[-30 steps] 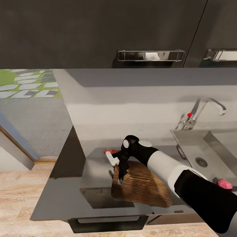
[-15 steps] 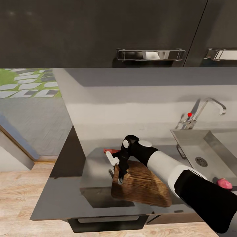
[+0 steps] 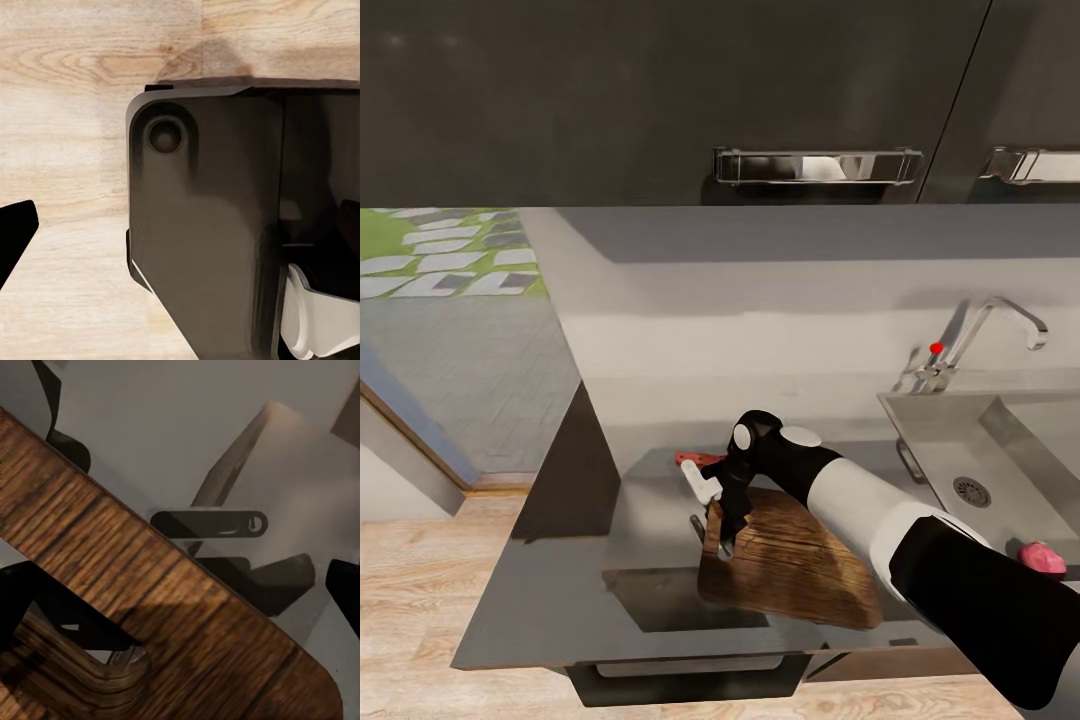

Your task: In the kitchen, take the Vidalia onion out of the sink, dice it on the chopping board with the paring knife, put the diced onion into the bowl on the countertop, then place both the paring knife and the chopping board into the sink.

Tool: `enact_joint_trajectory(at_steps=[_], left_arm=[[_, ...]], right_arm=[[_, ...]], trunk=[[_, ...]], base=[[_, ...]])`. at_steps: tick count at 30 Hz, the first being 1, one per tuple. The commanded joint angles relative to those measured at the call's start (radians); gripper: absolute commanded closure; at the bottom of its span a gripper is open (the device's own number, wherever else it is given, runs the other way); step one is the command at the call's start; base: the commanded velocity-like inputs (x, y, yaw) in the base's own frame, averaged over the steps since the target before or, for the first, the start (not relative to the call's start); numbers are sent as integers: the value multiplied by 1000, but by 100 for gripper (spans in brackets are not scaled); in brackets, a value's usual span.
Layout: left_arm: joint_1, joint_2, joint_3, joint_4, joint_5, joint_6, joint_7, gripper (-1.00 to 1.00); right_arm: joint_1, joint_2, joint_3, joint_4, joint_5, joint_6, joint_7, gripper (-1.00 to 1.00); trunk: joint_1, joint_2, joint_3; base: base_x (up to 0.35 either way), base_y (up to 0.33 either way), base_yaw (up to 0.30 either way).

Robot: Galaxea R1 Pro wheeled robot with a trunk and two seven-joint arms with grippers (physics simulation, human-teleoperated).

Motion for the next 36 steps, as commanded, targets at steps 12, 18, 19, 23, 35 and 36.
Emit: enact_joint_trajectory(at_steps=[12, 18, 19, 23, 35, 36], left_arm=[[0, 0, 0, -1, 1, -1, -1, -100], [0, 0, 0, -1, 1, -1, -1, -100], [0, 0, 0, -2, 1, -1, -1, -100], [0, 0, 0, -1, 1, -1, -1, -100], [0, 0, 0, -2, 1, -1, -1, -100], [0, 0, 0, -2, 0, -1, -1, -100]], right_arm=[[0, 0, 8, 8, 45, -20, -43, 100], [0, 0, 8, 8, 45, -19, -42, 100], [0, 0, 8, 8, 46, -18, -42, 100], [0, 0, 7, 7, 46, -17, -42, 100], [0, 0, 6, -4, 46, -13, -39, 100], [0, 0, 6, -6, 46, -13, -38, 100]], trunk=[[1, -1, -2], [1, -1, -2], [1, -1, -2], [1, -1, -1], [1, -1, 17], [1, -1, 19]], base=[[0, 0, 0], [0, 0, 0], [0, 0, 0], [0, 0, 0], [0, 0, 0], [0, 0, 0]])
